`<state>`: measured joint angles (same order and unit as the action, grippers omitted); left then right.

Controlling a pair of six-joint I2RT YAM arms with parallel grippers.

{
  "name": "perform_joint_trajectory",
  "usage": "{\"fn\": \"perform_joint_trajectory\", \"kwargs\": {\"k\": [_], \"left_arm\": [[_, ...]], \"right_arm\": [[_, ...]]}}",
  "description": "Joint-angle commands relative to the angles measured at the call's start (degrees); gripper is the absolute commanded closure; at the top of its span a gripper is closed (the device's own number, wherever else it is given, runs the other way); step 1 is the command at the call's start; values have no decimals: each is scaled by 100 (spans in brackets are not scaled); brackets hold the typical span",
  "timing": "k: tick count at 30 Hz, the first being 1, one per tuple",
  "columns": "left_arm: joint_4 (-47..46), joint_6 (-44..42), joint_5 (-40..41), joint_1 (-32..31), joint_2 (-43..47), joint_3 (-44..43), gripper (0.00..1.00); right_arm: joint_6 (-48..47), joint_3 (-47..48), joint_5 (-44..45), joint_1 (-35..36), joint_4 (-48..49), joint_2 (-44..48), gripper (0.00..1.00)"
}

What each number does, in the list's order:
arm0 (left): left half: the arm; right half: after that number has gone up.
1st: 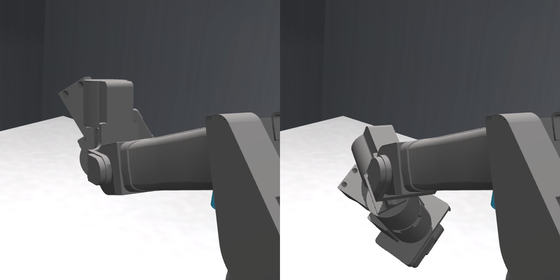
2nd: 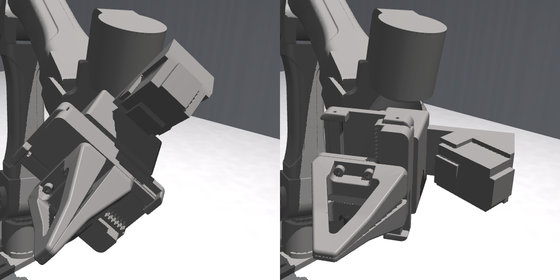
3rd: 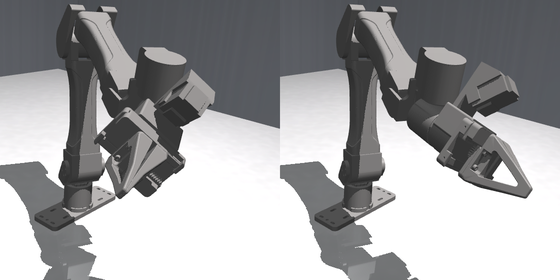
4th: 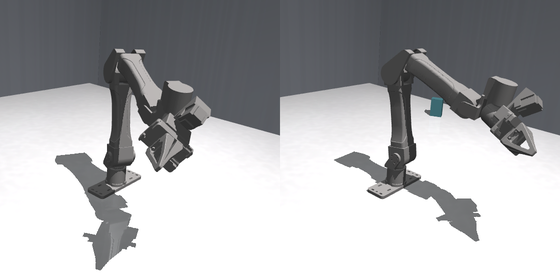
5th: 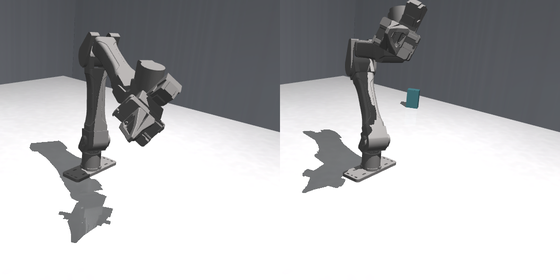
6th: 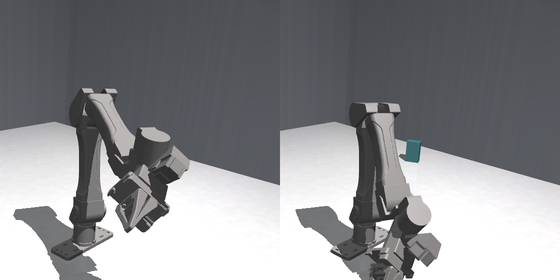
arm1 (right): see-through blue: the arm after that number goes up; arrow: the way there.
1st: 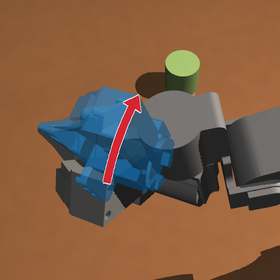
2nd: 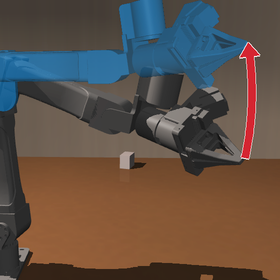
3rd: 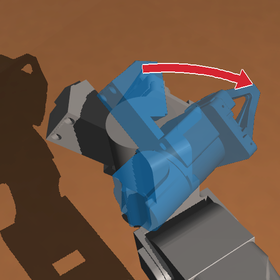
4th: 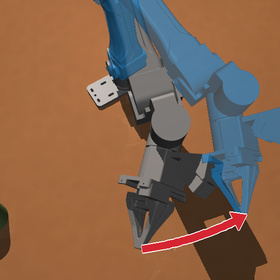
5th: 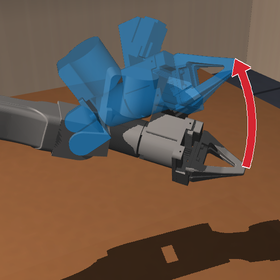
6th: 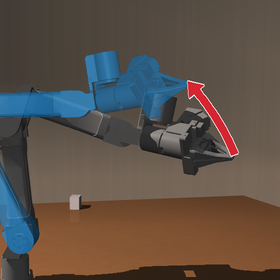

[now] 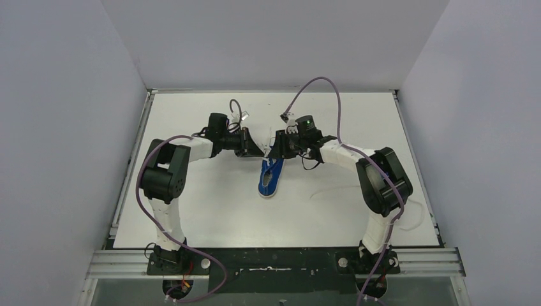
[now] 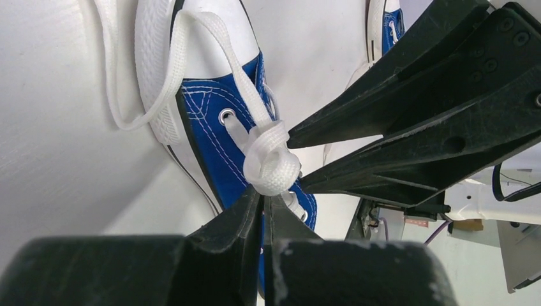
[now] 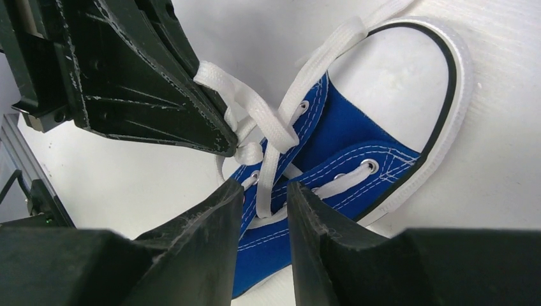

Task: Tie the shoes
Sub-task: Move the shoe to the center of the board.

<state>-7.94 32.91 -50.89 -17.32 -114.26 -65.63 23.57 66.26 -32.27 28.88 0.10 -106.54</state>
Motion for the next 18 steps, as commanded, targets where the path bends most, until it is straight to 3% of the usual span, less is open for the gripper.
{"fn": "perform_joint_trajectory", "kwargs": {"k": [1,5,12,18], "left_arm": [[-186,23,-118,-17,79,-236,100],[-181,36,-115,-17,92,-222,100],[-216,102,-119,-17,147,-274,100],[-181,119,-138,-84,84,-389,100]], "right_arm": [[-272,242,257,112,133,-13,66],[-374,346,346,144,40,-121,72],[-506,300,473,144,8,36,99],[-509,136,368,108,43,534,100]]}}
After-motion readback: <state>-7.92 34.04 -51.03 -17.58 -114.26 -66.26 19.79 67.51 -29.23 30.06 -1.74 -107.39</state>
